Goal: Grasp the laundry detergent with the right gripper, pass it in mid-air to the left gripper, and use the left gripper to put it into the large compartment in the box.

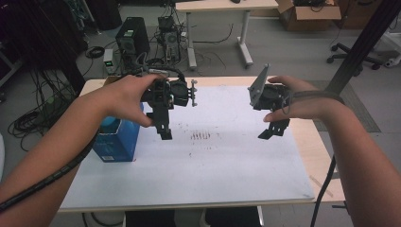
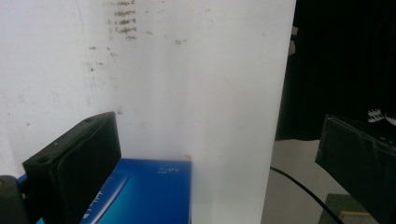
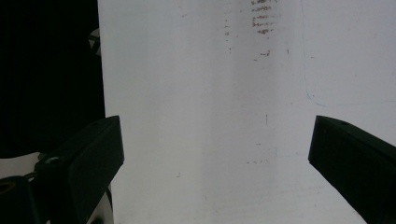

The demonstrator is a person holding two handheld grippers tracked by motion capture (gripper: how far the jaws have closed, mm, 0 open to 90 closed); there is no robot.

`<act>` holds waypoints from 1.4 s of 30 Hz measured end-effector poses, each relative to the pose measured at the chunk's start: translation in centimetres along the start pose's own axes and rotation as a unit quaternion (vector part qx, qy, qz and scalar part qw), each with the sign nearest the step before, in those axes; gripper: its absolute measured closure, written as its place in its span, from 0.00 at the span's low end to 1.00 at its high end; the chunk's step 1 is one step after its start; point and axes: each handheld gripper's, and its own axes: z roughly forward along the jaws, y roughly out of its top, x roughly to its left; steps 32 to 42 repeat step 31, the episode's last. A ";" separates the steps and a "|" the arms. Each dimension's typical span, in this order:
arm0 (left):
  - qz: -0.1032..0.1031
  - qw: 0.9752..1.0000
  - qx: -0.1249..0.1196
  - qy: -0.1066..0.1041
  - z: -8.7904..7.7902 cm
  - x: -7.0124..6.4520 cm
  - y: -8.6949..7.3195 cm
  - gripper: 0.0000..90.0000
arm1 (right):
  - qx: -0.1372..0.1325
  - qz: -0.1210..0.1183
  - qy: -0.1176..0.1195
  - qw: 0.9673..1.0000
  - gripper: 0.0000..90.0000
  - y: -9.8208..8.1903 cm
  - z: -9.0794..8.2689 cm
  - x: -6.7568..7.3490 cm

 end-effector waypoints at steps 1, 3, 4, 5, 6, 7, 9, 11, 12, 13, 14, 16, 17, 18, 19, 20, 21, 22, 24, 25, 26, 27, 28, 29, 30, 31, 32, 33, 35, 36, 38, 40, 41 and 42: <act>0.000 1.000 -0.001 0.000 0.0 0.0 0.0 0.00 | -0.001 0.001 0.000 1.000 0.04 0.0 0.0 0.0; 0.002 1.000 -0.002 0.000 0.0 0.0 -0.1 0.00 | 0.001 0.001 0.000 1.000 0.04 0.1 0.0 -0.1; 0.002 1.000 -0.002 0.000 0.0 0.0 -0.1 0.00 | 0.001 0.001 0.000 1.000 0.04 0.1 0.0 -0.1; 0.002 1.000 -0.002 0.000 0.0 0.0 -0.1 0.00 | 0.001 0.001 0.001 1.000 0.04 0.2 -0.1 -0.1; 0.001 1.000 -0.002 0.001 0.0 0.0 -0.1 0.00 | 0.001 0.000 0.001 1.000 0.04 0.2 -0.2 -0.1; 0.001 1.000 -0.001 0.001 -0.1 0.0 -0.1 0.00 | 0.001 0.000 0.001 1.000 0.04 0.3 -0.2 -0.2; 0.001 1.000 -0.001 0.001 -0.1 0.0 -0.1 0.00 | 0.003 -0.001 0.000 1.000 0.04 0.3 -0.2 -0.2; 0.002 1.000 0.003 0.001 -0.2 0.0 -0.1 0.00 | 0.006 -0.002 -0.001 1.000 0.04 0.4 -0.2 -0.1; 0.002 1.000 0.003 0.002 -0.2 0.0 -0.2 0.00 | 0.006 -0.002 0.000 1.000 0.04 0.5 -0.1 -0.1; -0.001 1.000 0.001 0.002 -0.3 0.0 -0.2 0.00 | 0.007 -0.004 -0.001 1.000 0.04 0.5 -0.2 -0.1; -0.001 1.000 0.001 0.002 -0.3 0.0 -0.2 0.00 | 0.007 -0.004 -0.001 1.000 0.04 0.5 -0.2 -0.1; -0.001 1.000 0.001 0.003 -0.3 0.1 -0.3 0.00 | 0.008 -0.003 -0.001 1.000 0.04 0.5 -0.2 0.0; -0.002 1.000 0.000 0.003 -0.4 0.1 -0.3 0.00 | 0.008 -0.003 -0.001 1.000 0.04 0.5 -0.2 0.0; -0.002 1.000 0.000 0.002 -0.4 0.1 -0.4 0.00 | 0.008 -0.003 -0.001 1.000 0.04 0.5 -0.2 0.0; -0.003 1.000 -0.001 0.002 -0.4 0.1 -0.4 0.00 | 0.008 -0.002 -0.001 1.000 0.04 0.5 -0.2 0.1; -0.002 1.000 -0.002 0.001 -0.4 0.2 -0.4 0.00 | 0.008 -0.002 -0.001 1.000 0.04 0.5 -0.2 0.1; -0.001 1.000 0.000 -0.002 -0.3 0.1 -0.4 0.00 | 0.009 -0.002 -0.001 1.000 0.04 0.5 -0.2 0.1; -0.001 1.000 0.000 -0.002 -0.3 0.1 -0.4 0.00 | 0.009 -0.002 -0.001 1.000 0.04 0.5 -0.2 0.1; -0.001 1.000 0.000 -0.002 -0.2 0.2 -0.4 0.00 | 0.009 -0.003 -0.001 1.000 0.04 0.5 -0.2 0.1; -0.001 1.000 0.001 -0.002 -0.1 0.2 -0.3 0.00 | 0.009 -0.004 -0.001 1.000 0.04 0.6 -0.2 0.2; -0.001 1.000 0.001 -0.002 -0.1 0.2 -0.3 0.00 | 0.009 -0.004 -0.001 1.000 0.04 0.6 -0.2 0.2; -0.002 1.000 0.000 -0.002 0.0 0.3 -0.3 0.00 | 0.008 -0.005 -0.001 1.000 0.04 0.6 -0.2 0.2; -0.001 1.000 -0.001 -0.006 0.0 0.3 -0.3 0.00 | 0.008 -0.004 -0.002 1.000 0.04 0.6 -0.1 0.2; -0.002 1.000 -0.003 -0.008 0.1 0.3 -0.3 0.00 | 0.006 -0.006 -0.002 1.000 0.04 0.6 -0.1 0.2; -0.002 1.000 -0.007 -0.010 0.1 0.3 -0.3 0.00 | 0.006 -0.006 -0.002 1.000 0.04 0.6 -0.1 0.2; 0.000 1.000 -0.015 -0.012 0.2 0.3 -0.3 0.00 | 0.004 -0.005 -0.002 1.000 0.04 0.6 -0.2 0.1; 0.000 1.000 -0.015 -0.012 0.2 0.3 -0.3 0.00 | 0.004 -0.005 -0.002 1.000 0.04 0.6 -0.2 0.1; 0.000 1.000 -0.015 -0.012 0.2 0.3 -0.3 0.00 | 0.004 -0.005 -0.002 1.000 0.04 0.6 -0.2 0.1; 0.000 1.000 -0.015 -0.012 0.2 0.3 -0.3 0.00 | 0.004 -0.005 -0.002 1.000 0.04 0.6 -0.2 0.1; 0.000 1.000 -0.015 -0.012 0.2 0.3 -0.3 0.00 | 0.004 -0.005 -0.002 1.000 0.04 0.6 -0.2 0.1; 0.000 1.000 -0.015 -0.012 0.2 0.3 -0.3 0.00 | 0.004 -0.005 -0.002 1.000 0.04 0.6 -0.2 0.1; 0.000 1.000 -0.015 -0.012 0.2 0.3 -0.3 0.00 | 0.004 -0.005 -0.002 1.000 0.04 0.6 -0.2 0.1; 0.000 1.000 -0.015 -0.012 0.2 0.3 -0.3 0.00 | 0.004 -0.005 -0.002 1.000 0.04 0.6 -0.2 0.1; 0.000 1.000 -0.015 -0.012 0.2 0.3 -0.3 0.00 | 0.004 -0.005 -0.002 1.000 0.04 0.6 -0.2 0.1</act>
